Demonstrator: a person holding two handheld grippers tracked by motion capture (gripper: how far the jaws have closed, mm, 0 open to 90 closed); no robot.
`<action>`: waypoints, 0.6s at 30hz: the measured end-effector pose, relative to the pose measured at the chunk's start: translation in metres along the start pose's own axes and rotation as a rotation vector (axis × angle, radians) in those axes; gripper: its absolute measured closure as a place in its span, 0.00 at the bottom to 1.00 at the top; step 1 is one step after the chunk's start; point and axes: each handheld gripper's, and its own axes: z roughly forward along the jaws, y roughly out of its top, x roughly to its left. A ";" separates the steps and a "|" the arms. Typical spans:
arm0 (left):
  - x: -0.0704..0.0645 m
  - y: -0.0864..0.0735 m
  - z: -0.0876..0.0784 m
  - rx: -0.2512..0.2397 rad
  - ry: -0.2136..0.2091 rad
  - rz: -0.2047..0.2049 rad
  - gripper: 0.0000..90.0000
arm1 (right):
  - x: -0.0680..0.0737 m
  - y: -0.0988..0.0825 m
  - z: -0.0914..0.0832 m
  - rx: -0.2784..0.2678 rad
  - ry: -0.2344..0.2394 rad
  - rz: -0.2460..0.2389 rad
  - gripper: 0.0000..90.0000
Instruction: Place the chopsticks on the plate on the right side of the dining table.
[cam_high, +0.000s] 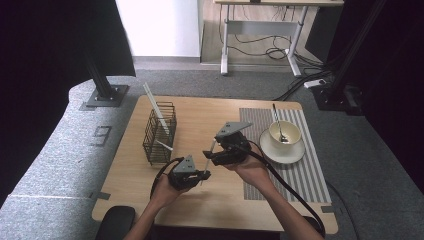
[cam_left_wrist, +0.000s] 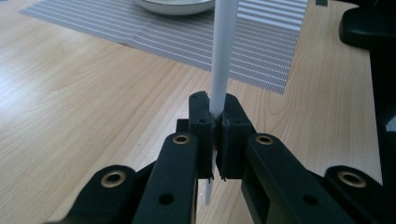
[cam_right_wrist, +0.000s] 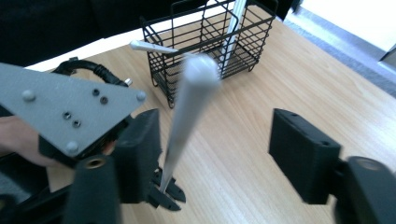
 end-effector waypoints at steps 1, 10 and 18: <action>0.000 0.000 0.000 0.000 0.000 0.000 0.96 | 0.000 0.000 0.000 0.000 0.000 0.000 0.34; -0.002 -0.001 0.001 0.018 -0.022 0.002 0.96 | -0.002 -0.005 0.004 0.012 -0.097 0.005 0.30; 0.000 -0.002 0.000 0.005 -0.050 -0.015 0.96 | -0.023 -0.022 -0.001 0.024 -0.125 0.074 0.27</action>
